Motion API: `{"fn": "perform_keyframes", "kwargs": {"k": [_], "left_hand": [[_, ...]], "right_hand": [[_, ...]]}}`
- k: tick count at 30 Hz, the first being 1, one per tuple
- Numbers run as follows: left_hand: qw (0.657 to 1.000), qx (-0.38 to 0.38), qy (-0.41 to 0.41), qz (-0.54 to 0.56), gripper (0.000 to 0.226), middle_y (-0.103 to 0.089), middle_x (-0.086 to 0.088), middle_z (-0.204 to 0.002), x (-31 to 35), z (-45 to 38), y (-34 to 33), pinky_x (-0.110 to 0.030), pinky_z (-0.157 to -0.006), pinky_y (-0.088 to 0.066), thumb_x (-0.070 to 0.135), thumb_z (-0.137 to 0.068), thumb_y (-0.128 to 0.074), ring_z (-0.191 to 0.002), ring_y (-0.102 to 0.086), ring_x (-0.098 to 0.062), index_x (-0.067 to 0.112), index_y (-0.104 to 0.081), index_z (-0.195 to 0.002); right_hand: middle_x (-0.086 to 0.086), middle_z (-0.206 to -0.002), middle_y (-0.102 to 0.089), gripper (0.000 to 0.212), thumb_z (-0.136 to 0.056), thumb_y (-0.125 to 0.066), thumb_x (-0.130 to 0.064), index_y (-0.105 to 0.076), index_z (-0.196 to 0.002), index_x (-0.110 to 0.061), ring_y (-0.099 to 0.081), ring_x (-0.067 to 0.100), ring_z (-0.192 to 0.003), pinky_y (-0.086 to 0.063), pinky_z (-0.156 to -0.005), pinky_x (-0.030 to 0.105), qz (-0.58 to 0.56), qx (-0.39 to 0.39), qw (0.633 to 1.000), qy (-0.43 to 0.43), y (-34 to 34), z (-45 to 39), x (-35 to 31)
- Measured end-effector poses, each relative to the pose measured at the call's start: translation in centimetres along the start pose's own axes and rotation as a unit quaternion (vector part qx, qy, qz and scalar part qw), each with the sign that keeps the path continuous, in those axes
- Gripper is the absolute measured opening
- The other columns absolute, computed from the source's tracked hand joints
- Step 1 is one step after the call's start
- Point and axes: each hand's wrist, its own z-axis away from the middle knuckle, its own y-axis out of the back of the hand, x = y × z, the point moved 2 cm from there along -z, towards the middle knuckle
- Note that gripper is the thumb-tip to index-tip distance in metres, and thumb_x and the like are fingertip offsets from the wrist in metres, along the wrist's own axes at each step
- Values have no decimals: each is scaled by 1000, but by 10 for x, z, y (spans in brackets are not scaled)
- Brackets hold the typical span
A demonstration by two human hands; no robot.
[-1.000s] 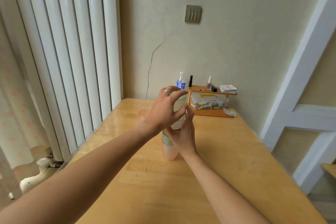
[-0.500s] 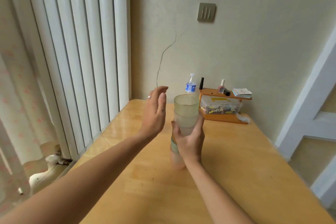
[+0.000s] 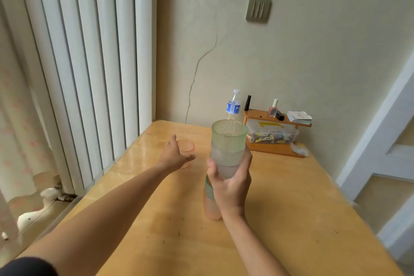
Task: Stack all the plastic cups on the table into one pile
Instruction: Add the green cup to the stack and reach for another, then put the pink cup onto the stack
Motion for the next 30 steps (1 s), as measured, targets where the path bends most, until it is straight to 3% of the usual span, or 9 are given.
{"fn": "perform_keyframes", "kwargs": {"k": [4,8,13,17,24,26,30], "left_hand": [[998,50,2,24,105,-51,-24,-152,5,-3,2,-45,-113,-47,26,-84,-88,-141,-50,-38,4,-23,-163],[995,86,-24,53,89,-55,-21,-147,19,5,12,-39,-105,-47,27,-85,-81,-138,-51,-33,2,-36,-157],[986,117,-92,81,81,-60,-6,-124,49,28,34,-28,-90,-41,45,-72,-74,-120,-54,-22,7,-55,-141],[972,158,-138,107,86,-61,-4,-124,76,49,54,-25,-89,-40,59,-69,-67,-114,-54,-16,11,-58,-140],[939,214,-228,145,67,-63,-2,-122,133,80,82,-7,-84,-36,50,-79,-73,-109,-54,-10,17,-60,-136],[929,221,-251,159,67,-63,0,-119,147,89,86,-11,-87,-41,51,-78,-72,-109,-55,-11,17,-61,-135],[915,207,-301,172,66,-62,4,-117,167,106,87,-36,-91,-56,55,-79,-69,-112,-60,-16,20,-61,-134]], "right_hand": [[-2,-113,-64,76,-74,-77,-46,-43,-137,-22,-60,7,-98,-45,-83,7,1,-7,1000,-6,0,1,0],[6,-114,-69,74,-74,-78,-44,-47,-133,-14,-67,21,-99,-52,-80,20,13,-10,1000,-8,1,2,3],[3,-111,-69,72,-72,-78,-44,-49,-130,-12,-65,17,-95,-51,-76,17,18,-11,1000,-18,3,3,0],[0,-107,-68,70,-71,-79,-46,-49,-125,-12,-67,20,-91,-51,-71,17,22,-25,999,-27,5,4,-2],[0,-104,-70,71,-65,-84,-43,-47,-119,-18,-69,25,-88,-57,-67,35,43,-37,997,-59,9,5,-2],[0,-103,-70,70,-66,-84,-45,-46,-119,-18,-68,24,-86,-56,-66,34,52,-39,996,-58,10,6,-4],[-1,-106,-69,70,-70,-84,-44,-45,-122,-18,-66,19,-88,-55,-69,26,53,-54,995,-59,12,6,-7]]}}
